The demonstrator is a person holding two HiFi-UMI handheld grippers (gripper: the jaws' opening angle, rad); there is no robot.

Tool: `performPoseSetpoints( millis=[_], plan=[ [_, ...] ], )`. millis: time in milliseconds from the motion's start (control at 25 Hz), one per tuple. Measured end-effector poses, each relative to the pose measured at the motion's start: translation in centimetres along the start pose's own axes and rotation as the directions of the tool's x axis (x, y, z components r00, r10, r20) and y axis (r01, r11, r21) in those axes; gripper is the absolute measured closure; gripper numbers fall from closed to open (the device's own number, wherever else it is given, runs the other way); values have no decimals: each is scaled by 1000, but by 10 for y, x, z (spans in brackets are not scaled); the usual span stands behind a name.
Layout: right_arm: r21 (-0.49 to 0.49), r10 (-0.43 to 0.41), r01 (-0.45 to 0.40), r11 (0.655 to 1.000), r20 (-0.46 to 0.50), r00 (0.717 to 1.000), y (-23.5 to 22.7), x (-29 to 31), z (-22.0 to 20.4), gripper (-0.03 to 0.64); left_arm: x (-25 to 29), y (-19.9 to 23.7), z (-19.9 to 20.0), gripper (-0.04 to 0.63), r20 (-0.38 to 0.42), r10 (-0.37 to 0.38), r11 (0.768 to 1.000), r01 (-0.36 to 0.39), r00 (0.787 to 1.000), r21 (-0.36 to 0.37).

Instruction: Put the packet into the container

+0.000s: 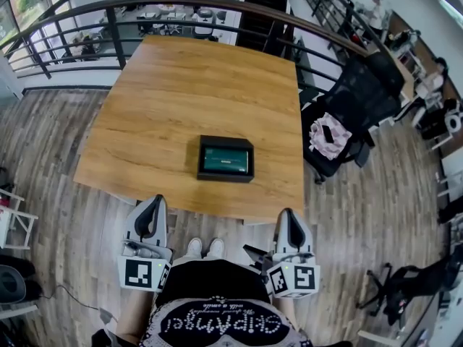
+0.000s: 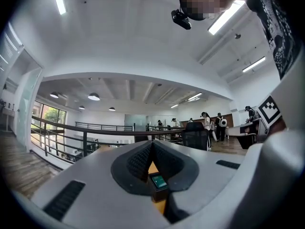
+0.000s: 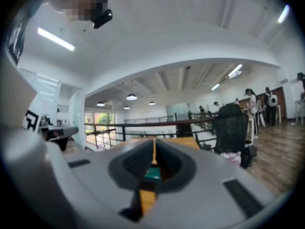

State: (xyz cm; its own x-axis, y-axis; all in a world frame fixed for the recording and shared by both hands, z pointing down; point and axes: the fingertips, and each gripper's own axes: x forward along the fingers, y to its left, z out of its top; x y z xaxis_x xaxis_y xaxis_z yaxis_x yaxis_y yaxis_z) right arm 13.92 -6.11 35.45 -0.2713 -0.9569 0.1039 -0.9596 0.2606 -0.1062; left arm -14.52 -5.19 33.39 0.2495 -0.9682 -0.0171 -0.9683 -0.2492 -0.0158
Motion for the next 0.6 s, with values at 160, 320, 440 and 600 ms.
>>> performPoseSetpoints(
  millis=[160, 320, 440, 600],
  plan=[
    [-9, 6, -6, 1000, -10, 1000, 0, -2, -2, 580, -13, 2, -15, 569, -42, 16, 1000, -16, 999, 5],
    [-19, 13, -14, 1000, -21, 1000, 2, -5, -6, 580, -22, 1, -20, 569, -55, 38, 999, -38, 998, -2],
    [-18, 15, -16, 1000, -34, 999, 3, -10, -8, 580, -27, 1, -20, 569, -61, 46, 999, -47, 997, -9],
    [-11, 5, -5, 1000, -29, 1000, 2, -9, -7, 580, -25, 4, -20, 569, -63, 61, 998, -62, 996, -15]
  ],
)
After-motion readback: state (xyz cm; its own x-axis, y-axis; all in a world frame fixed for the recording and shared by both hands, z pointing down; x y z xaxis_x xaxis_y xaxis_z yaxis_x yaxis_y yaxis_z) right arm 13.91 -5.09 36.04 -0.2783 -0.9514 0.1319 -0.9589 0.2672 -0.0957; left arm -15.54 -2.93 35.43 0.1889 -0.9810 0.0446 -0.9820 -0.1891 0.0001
